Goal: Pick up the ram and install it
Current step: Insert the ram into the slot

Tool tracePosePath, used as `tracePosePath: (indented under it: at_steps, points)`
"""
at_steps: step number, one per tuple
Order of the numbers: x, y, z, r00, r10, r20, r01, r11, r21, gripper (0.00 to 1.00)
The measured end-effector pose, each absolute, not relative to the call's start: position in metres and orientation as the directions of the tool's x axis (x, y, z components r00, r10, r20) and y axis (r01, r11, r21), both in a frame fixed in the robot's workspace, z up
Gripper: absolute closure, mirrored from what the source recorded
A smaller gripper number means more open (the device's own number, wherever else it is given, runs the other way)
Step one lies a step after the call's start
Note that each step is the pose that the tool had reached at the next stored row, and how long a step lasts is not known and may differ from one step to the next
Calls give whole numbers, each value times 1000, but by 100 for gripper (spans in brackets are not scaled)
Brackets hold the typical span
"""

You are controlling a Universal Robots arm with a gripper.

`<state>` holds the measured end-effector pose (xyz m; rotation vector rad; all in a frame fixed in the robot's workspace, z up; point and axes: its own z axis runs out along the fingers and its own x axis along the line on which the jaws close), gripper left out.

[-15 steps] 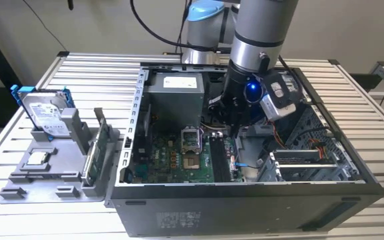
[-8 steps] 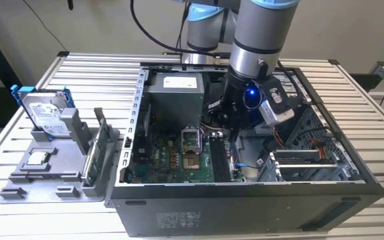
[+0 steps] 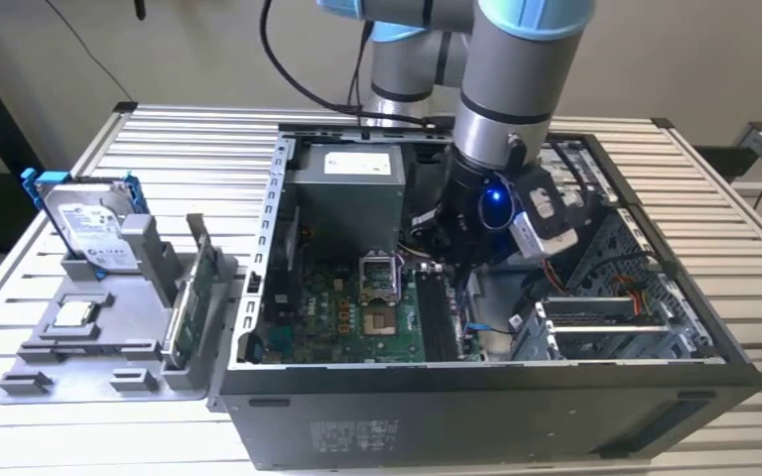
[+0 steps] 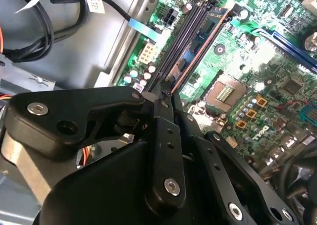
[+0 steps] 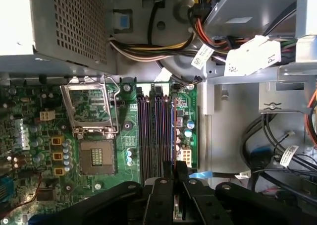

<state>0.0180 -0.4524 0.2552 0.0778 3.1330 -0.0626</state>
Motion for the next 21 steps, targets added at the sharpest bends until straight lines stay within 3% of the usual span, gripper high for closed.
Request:
tracePosePath:
  at_steps: [21]
  points:
    - [17, -456, 226, -1000, 30, -8, 30, 999, -40, 86]
